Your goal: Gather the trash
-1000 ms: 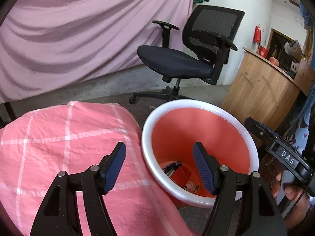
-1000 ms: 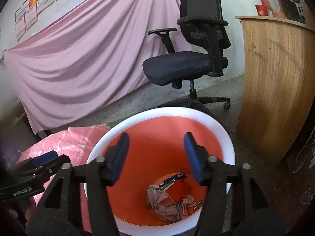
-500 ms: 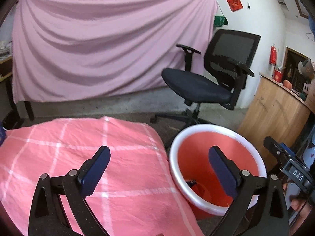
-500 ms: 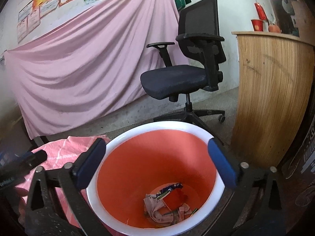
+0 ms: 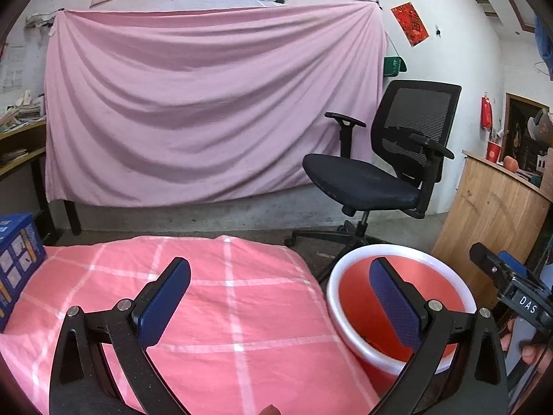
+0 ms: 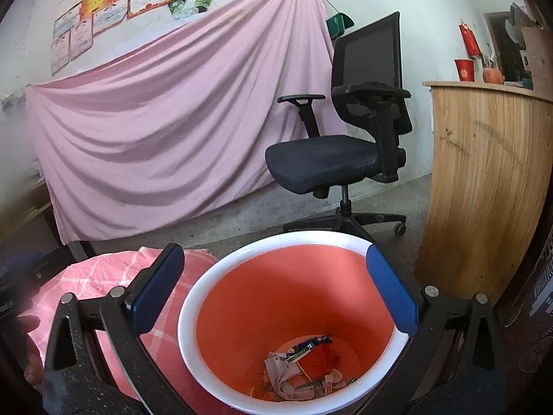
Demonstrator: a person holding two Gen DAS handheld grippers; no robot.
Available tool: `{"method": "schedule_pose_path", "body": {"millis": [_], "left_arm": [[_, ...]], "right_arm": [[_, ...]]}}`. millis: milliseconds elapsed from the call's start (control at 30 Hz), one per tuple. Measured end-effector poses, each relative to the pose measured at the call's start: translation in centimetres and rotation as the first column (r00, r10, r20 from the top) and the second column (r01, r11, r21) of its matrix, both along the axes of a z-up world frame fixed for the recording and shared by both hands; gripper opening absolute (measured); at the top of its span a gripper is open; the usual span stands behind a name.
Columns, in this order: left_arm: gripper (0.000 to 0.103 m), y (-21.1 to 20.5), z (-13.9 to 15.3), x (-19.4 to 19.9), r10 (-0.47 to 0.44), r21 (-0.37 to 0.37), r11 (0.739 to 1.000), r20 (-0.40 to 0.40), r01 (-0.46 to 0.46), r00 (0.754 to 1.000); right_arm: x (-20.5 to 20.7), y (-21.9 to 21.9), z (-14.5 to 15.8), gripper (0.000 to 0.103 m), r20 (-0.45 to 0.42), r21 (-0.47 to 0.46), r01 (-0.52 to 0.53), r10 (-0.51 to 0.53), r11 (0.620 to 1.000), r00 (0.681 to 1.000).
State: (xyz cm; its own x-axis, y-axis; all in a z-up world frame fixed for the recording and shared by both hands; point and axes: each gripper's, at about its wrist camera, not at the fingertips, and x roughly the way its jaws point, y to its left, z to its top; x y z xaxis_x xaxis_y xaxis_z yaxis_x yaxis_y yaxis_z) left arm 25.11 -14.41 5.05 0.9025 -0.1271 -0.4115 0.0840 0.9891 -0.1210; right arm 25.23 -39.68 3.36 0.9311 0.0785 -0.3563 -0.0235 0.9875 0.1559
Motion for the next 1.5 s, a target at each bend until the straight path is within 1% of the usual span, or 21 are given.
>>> {"method": "schedule_pose_path", "body": {"millis": [167,300,600,733,1000,1233,1500], "left_arm": [[0.101,0.7,-0.1,-1.2,0.027,0.014,1.0,0.016,-0.027,1.0],[0.101,0.8,-0.1,-2.4,0.044,0.044,0.998,0.046,-0.046,0.998],[0.101,1.5,-0.4,-4.2,0.053,0.075,0.995,0.076,-0.059,0.996],[0.101,2.0,-0.4,-5.2,0.055,0.076,0.995,0.082,-0.062,0.995],[0.101,2.8,-0.8,-7.6,0.054,0.071,0.996,0.08,-0.06,0.995],[0.101,3.9,-0.8,-10.0,0.052,0.074,0.995,0.098,-0.059,0.994],[0.101,5.4,-1.1,-12.9,0.046,0.076,0.996,0.104,-0.054,0.994]], "right_arm": [[-0.2,0.7,0.2,0.103,0.017,-0.012,-0.01,0.011,1.0,1.0],[-0.4,1.1,0.1,0.103,0.024,-0.014,-0.02,0.021,1.0,1.0],[-1.8,2.2,0.0,0.103,0.046,-0.015,-0.025,0.026,1.0,0.999],[-3.1,2.3,0.1,0.103,0.065,-0.006,-0.015,0.016,1.0,0.998],[-6.4,3.7,0.4,0.103,0.106,-0.037,-0.007,0.011,0.999,0.994],[-9.5,5.5,0.7,0.103,0.173,-0.06,-0.009,0.02,0.998,0.985],[-12.5,6.6,0.9,0.103,0.217,-0.038,0.0,0.008,0.999,0.976]]}}
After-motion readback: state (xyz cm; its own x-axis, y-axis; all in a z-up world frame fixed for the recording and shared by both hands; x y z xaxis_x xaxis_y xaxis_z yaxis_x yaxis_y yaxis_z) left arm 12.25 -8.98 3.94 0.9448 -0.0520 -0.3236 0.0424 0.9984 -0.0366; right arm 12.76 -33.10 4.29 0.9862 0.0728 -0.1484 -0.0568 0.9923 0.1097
